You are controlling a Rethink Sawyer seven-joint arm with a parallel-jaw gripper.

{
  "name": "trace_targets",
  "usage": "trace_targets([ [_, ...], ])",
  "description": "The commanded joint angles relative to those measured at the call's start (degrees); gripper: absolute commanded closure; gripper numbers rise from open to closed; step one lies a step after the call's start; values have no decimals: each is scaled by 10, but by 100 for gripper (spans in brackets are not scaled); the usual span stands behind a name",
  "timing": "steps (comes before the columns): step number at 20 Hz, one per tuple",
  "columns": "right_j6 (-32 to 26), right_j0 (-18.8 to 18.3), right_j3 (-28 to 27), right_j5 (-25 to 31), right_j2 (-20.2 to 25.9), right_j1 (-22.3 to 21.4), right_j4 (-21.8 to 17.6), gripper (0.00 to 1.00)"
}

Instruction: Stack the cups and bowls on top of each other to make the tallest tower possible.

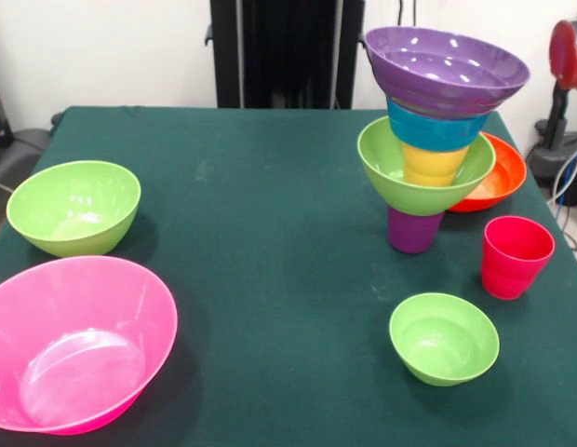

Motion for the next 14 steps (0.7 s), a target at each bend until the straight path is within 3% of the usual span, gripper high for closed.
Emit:
trace_targets([
  [1,133,10,19,-39,-26,64,6,0],
  [11,130,31,-12,-16,-37,78,17,0],
  [14,117,44,-33,-11,-48,88,-1,0],
])
